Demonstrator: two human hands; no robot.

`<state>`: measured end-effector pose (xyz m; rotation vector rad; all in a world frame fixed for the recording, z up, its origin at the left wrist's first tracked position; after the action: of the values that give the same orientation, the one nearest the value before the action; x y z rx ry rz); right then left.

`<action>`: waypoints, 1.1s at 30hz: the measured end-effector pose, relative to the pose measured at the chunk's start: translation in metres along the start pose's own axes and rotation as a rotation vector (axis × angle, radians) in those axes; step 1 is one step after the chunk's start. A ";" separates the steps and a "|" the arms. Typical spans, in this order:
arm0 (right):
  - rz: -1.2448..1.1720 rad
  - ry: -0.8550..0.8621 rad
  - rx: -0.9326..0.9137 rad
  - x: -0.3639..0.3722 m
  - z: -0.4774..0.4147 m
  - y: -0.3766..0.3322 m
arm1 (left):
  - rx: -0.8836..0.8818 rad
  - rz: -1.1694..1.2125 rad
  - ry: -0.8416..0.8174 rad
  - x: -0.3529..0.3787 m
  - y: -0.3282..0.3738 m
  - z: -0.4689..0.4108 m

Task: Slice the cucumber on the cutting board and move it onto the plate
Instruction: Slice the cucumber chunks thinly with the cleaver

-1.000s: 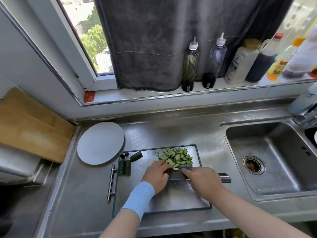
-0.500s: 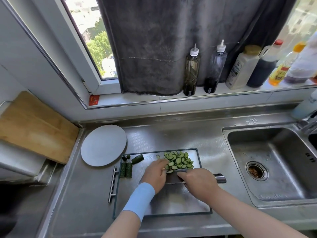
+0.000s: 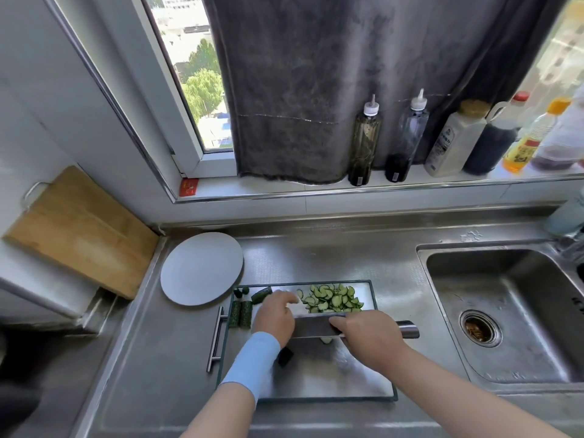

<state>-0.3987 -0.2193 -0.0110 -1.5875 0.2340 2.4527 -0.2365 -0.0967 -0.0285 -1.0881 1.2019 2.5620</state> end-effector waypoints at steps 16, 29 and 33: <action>-0.489 -0.142 0.149 -0.004 0.008 -0.008 | 0.290 -0.116 0.540 -0.027 -0.012 0.024; -0.903 -0.231 0.274 0.042 0.027 -0.032 | 0.143 -0.139 -0.018 0.042 -0.072 0.039; -0.823 -0.190 0.329 0.040 0.021 -0.023 | 0.174 -0.154 -0.019 0.052 -0.076 0.040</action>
<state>-0.4276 -0.1885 -0.0396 -1.0139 -0.0490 1.7832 -0.2689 -0.0263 -0.0931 -1.0706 1.2568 2.3008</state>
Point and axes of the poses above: each hand's wrist, its own z-axis away from the middle knuckle, its own x-axis out of the palm, y = z × x, the point moved 3 cm from there along -z, towards the middle knuckle, and after that the axes turned 15 degrees about -y, right-handed, at the moved point
